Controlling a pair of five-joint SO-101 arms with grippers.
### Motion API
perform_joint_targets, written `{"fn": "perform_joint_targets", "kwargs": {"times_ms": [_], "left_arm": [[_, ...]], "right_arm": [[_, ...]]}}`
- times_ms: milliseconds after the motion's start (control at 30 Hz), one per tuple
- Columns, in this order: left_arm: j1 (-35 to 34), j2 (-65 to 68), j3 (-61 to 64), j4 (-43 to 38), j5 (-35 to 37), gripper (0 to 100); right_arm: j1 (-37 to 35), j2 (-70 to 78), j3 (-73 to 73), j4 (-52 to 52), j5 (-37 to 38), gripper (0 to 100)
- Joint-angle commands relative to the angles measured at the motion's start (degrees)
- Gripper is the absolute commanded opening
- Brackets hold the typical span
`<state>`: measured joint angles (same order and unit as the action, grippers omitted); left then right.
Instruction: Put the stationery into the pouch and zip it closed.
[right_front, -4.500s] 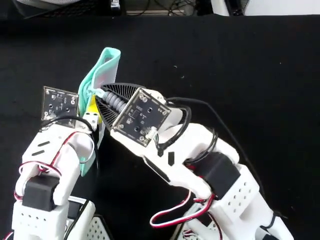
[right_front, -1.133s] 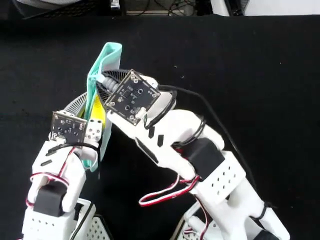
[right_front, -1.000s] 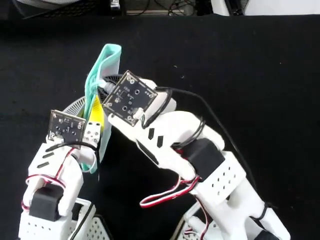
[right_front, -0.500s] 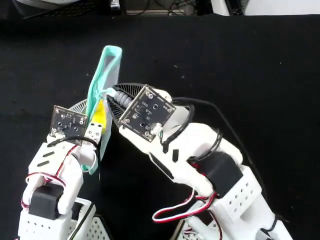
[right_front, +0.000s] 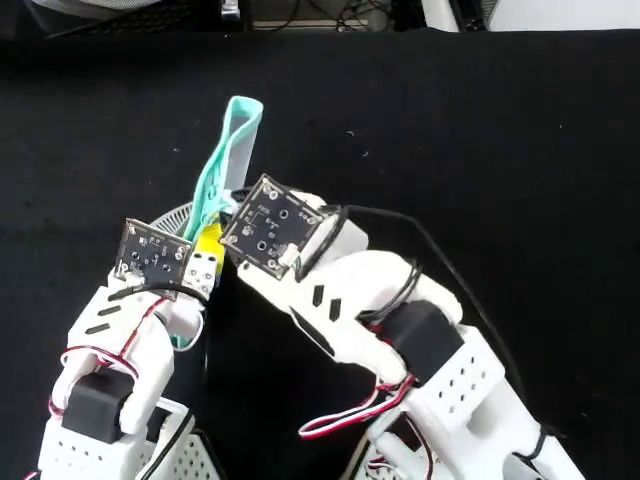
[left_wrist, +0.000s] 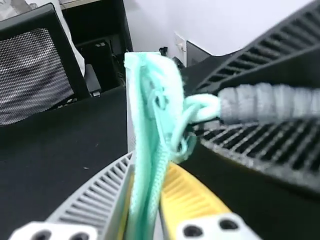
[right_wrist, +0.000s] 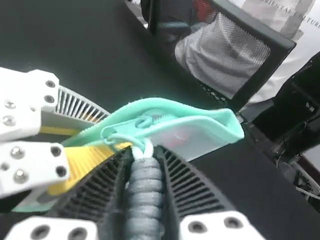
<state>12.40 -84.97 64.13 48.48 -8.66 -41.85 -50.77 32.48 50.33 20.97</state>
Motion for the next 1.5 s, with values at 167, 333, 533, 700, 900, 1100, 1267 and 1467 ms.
{"fn": "perform_joint_targets", "kwargs": {"times_ms": [167, 333, 533, 700, 900, 1100, 1267, 1467], "left_arm": [[0.84, 0.0, -0.04, 0.26, 0.18, 3], [0.84, 0.0, 0.04, 0.26, 0.18, 3], [0.75, 0.09, 0.92, 0.0, 0.18, 3], [0.75, 0.09, 1.36, -0.7, 0.18, 3], [0.75, 0.09, 1.27, -0.79, 0.18, 3], [0.84, 0.09, 1.54, -2.11, 0.18, 3], [0.84, 0.09, 1.8, -2.29, 0.18, 3], [0.84, 0.35, 1.8, -2.29, 0.18, 3]], "right_arm": [[-0.53, -1.01, -0.13, 0.0, -0.09, 7.8], [-0.53, -1.1, -0.13, -0.18, -0.26, 7.8], [-0.53, -1.45, -0.31, 0.62, -0.18, 7.8], [-0.53, -4.79, -0.13, 3.6, -0.09, 8.2], [-0.53, -5.49, 0.31, 3.96, -0.09, 8.2], [-0.62, -5.49, 2.77, 3.52, -0.09, 8.2], [-0.62, -5.67, 2.51, 2.46, -0.09, 8.2], [-0.62, -5.76, 1.1, 2.37, -0.44, 8.2]]}}
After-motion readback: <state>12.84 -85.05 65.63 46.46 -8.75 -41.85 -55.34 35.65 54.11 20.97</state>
